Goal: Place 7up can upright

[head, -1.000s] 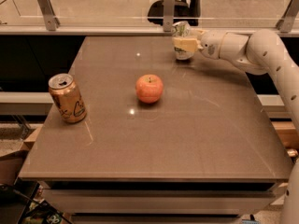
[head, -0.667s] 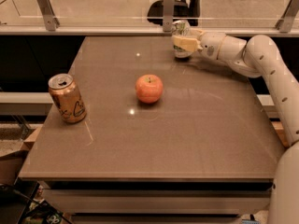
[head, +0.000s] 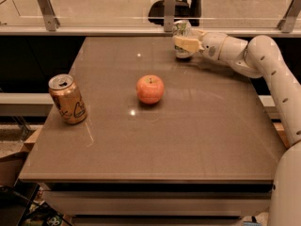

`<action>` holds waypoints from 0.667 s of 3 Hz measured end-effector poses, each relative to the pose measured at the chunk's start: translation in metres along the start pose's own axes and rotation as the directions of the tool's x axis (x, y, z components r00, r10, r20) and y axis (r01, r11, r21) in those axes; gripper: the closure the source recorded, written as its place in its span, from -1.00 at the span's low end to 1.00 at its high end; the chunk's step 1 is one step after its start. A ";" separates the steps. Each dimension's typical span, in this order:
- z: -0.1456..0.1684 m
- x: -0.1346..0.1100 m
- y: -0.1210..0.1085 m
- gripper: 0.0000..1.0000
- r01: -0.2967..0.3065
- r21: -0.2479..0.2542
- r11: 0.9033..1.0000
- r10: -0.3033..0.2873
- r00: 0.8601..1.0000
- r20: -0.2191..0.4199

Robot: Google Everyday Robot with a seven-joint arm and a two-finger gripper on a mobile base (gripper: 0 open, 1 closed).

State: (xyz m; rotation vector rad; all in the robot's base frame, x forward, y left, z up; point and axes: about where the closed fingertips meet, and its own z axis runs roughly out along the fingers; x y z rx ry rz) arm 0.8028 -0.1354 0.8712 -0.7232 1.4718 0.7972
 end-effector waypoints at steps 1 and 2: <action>0.000 -0.001 0.000 -0.27 0.000 0.000 1.000 0.000 1.000 0.000; 0.000 -0.001 0.000 -0.74 0.000 0.000 1.000 0.000 1.000 0.000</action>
Offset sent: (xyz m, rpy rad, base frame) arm 0.0000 0.0001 0.0006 0.0000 0.0000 0.0002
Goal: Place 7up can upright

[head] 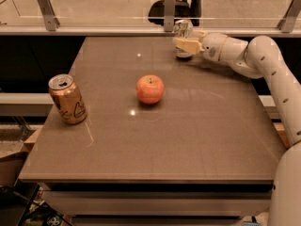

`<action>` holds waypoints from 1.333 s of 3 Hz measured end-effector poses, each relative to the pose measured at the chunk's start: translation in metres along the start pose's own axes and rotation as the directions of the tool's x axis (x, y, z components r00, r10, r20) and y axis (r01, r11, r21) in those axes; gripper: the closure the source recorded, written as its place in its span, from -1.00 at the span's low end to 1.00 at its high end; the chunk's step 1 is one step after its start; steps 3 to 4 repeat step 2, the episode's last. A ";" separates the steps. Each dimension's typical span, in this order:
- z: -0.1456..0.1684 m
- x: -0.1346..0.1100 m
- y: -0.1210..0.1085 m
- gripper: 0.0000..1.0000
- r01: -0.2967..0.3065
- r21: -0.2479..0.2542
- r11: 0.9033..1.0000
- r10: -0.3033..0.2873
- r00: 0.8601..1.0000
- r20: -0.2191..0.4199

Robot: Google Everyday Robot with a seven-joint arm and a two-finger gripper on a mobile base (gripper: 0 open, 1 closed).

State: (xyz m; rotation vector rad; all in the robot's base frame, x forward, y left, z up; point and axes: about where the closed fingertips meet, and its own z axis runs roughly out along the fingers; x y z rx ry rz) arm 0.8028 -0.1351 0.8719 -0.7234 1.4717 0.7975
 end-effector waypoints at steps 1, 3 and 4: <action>0.003 0.000 0.002 -1.00 -0.001 -0.005 1.000 0.001 1.000 0.000; 0.004 0.000 0.002 -1.00 -0.001 -0.006 1.000 0.001 1.000 0.000; 0.004 0.000 0.002 -1.00 -0.001 -0.006 1.000 0.001 1.000 0.000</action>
Offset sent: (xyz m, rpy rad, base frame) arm 0.0003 0.0035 -0.0002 0.0006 0.0005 0.0048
